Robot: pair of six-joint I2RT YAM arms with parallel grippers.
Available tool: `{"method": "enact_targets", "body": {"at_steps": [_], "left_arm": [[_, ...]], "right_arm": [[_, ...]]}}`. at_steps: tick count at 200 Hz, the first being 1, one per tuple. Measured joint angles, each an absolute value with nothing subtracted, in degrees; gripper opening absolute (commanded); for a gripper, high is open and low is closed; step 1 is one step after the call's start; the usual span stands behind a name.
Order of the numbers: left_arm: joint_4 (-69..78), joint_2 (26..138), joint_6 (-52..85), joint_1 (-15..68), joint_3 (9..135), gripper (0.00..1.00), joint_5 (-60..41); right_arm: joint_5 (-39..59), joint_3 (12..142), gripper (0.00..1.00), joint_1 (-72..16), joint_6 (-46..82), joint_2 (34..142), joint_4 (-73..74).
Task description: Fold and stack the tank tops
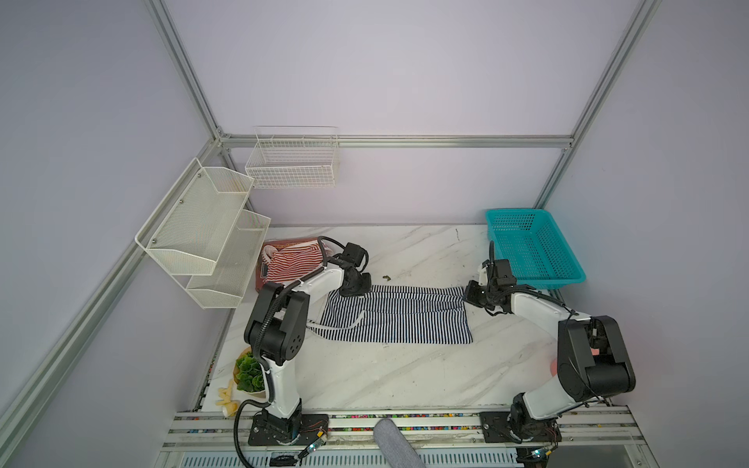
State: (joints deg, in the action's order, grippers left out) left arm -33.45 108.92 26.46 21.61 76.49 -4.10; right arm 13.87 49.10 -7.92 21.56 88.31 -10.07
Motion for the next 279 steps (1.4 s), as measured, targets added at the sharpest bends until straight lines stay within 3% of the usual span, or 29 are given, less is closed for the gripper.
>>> {"method": "enact_targets", "body": {"at_steps": [39, 71, 85, 111, 152, 179, 242, 279], "left_arm": [[-33.3, 107.5, 27.0, 22.3, 73.8, 0.03, -4.1], [-33.5, 106.7, 27.5, 22.4, 72.3, 0.16, -3.6], [-33.6, 106.5, 27.9, 22.4, 72.2, 0.29, -3.4], [-33.7, 105.5, 28.0, 22.4, 72.1, 0.43, -3.5], [-34.8, 100.5, 28.1, 22.4, 72.0, 0.47, -3.1], [-37.7, 98.8, 28.1, 22.3, 74.0, 0.48, 0.2], [-50.9, 117.0, 25.2, 19.7, 99.8, 0.49, 11.5], [-57.5, 124.3, 22.6, 18.5, 106.7, 0.63, 13.4]], "right_arm": [[13.7, 48.7, 0.14, -7.9, 21.8, 87.6, -10.1], [12.9, 46.9, 0.31, -7.9, 22.0, 86.7, -10.3], [12.6, 46.5, 0.34, -7.9, 22.0, 86.1, -10.7], [11.7, 46.5, 0.34, -7.9, 22.2, 84.6, -11.9], [11.4, 47.1, 0.34, -8.9, 24.1, 81.3, -12.6], [11.5, 49.6, 0.34, -13.9, 26.3, 82.5, -10.9], [13.9, 59.7, 0.30, -24.1, 29.6, 103.3, -5.6], [14.4, 61.8, 0.30, -24.0, 30.0, 106.8, -5.3]]}}
